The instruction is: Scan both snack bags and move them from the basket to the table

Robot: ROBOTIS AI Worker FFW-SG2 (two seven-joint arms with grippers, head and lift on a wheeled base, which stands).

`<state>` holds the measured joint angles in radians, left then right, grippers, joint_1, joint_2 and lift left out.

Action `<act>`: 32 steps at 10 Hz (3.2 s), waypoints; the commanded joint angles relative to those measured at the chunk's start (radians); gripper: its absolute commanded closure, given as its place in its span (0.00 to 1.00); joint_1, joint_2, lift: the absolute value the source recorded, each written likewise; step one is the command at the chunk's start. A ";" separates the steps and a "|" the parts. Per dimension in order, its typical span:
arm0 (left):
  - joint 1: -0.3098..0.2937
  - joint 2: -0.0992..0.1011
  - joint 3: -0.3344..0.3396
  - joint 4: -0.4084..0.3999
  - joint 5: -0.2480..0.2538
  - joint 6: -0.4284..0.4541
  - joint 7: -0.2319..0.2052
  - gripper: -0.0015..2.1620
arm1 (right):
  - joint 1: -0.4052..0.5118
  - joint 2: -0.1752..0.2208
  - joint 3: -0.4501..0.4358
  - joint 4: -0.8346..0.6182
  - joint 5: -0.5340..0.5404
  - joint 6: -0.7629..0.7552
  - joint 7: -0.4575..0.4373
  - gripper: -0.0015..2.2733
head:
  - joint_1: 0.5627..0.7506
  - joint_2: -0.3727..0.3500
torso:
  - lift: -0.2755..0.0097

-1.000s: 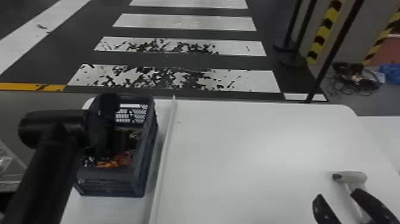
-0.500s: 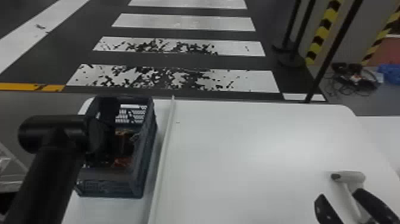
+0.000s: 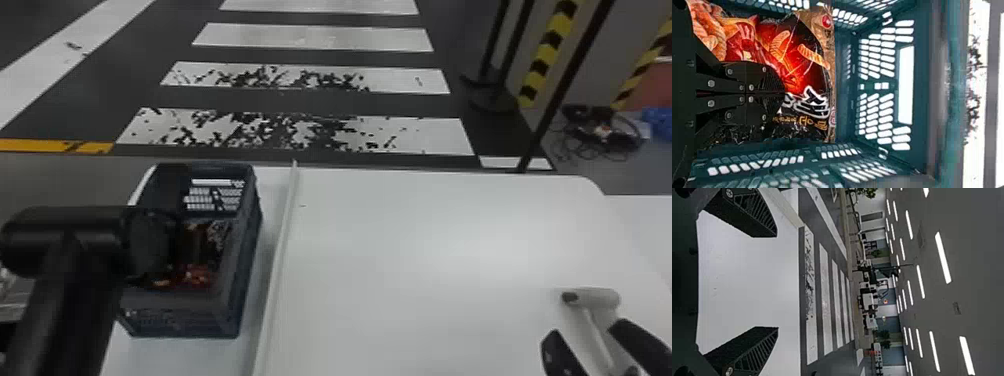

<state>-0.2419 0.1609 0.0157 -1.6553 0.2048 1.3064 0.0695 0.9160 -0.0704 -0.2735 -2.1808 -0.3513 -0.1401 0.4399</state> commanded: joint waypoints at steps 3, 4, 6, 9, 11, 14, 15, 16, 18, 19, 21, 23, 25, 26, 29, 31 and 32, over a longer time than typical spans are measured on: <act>0.058 0.003 -0.003 -0.184 0.007 0.028 0.035 0.88 | 0.029 0.006 -0.003 -0.002 -0.005 -0.057 0.000 0.04 | 0.70 0.52 | 0.62; 0.075 0.005 -0.006 -0.233 0.001 0.028 0.059 0.88 | 0.037 0.006 -0.004 -0.002 -0.005 -0.066 0.000 0.04 | 0.70 0.52 | 0.62; 0.098 0.008 -0.011 -0.333 -0.005 0.083 0.061 0.88 | 0.046 0.007 -0.006 -0.002 -0.005 -0.085 0.000 0.04 | 0.70 0.52 | 0.62; 0.135 0.011 -0.003 -0.457 -0.005 0.123 0.067 0.88 | 0.049 0.007 -0.004 -0.002 -0.005 -0.085 0.000 0.04 | 0.70 0.50 | 0.62; 0.155 0.012 0.013 -0.515 -0.004 0.159 0.069 0.88 | 0.052 0.006 -0.003 -0.002 -0.005 -0.085 0.002 0.04 | 0.70 0.50 | 0.62; 0.178 0.031 0.032 -0.578 0.002 0.172 0.079 0.88 | 0.053 0.006 0.000 -0.002 -0.003 -0.085 0.003 0.04 | 0.70 0.52 | 0.62; 0.184 0.034 0.041 -0.595 0.008 0.172 0.079 0.88 | 0.052 0.006 0.000 -0.002 -0.003 -0.085 0.003 0.04 | 0.70 0.54 | 0.62; 0.187 0.037 0.041 -0.604 0.013 0.172 0.079 0.88 | 0.052 0.004 0.000 -0.002 -0.001 -0.085 0.003 0.04 | 0.70 0.54 | 0.62; 0.185 0.034 0.035 -0.603 0.027 0.169 0.084 0.88 | 0.053 0.003 -0.006 -0.002 -0.001 -0.085 0.003 0.04 | 0.70 0.54 | 0.62; 0.185 0.034 0.033 -0.601 0.027 0.166 0.090 0.88 | 0.055 0.003 -0.009 -0.002 -0.003 -0.085 0.003 0.04 | 0.70 0.54 | 0.62; 0.179 0.031 0.035 -0.601 0.034 0.163 0.096 0.88 | 0.055 0.004 -0.010 0.001 -0.003 -0.085 0.005 0.04 | 0.70 0.52 | 0.62; 0.164 0.026 0.033 -0.621 0.057 0.166 0.099 0.88 | 0.055 0.006 -0.009 0.003 -0.003 -0.085 0.005 0.04 | 0.70 0.52 | 0.62; 0.162 0.031 0.035 -0.661 0.070 0.169 0.098 0.88 | 0.050 0.007 -0.007 0.004 0.000 -0.085 0.005 0.04 | 0.70 0.50 | 0.62; 0.161 0.031 0.035 -0.670 0.085 0.169 0.096 0.88 | 0.049 0.007 -0.004 0.004 0.002 -0.085 0.005 0.04 | 0.70 0.50 | 0.62; 0.153 0.020 0.026 -0.686 0.142 0.169 0.082 0.88 | 0.043 0.011 -0.001 0.009 0.011 -0.085 0.005 0.04 | 0.70 0.46 | 0.62; 0.122 0.012 -0.042 -0.679 0.128 0.172 0.075 0.88 | 0.044 0.014 -0.003 0.007 0.011 -0.085 0.005 0.04 | 0.70 0.42 | 0.62; 0.112 0.012 -0.065 -0.672 0.122 0.172 0.073 0.88 | 0.044 0.015 -0.004 0.007 0.011 -0.085 0.005 0.04 | 0.70 0.39 | 0.62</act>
<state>-0.1236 0.1737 -0.0343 -2.3315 0.3305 1.4775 0.1421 0.9594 -0.0563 -0.2769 -2.1733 -0.3405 -0.2246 0.4448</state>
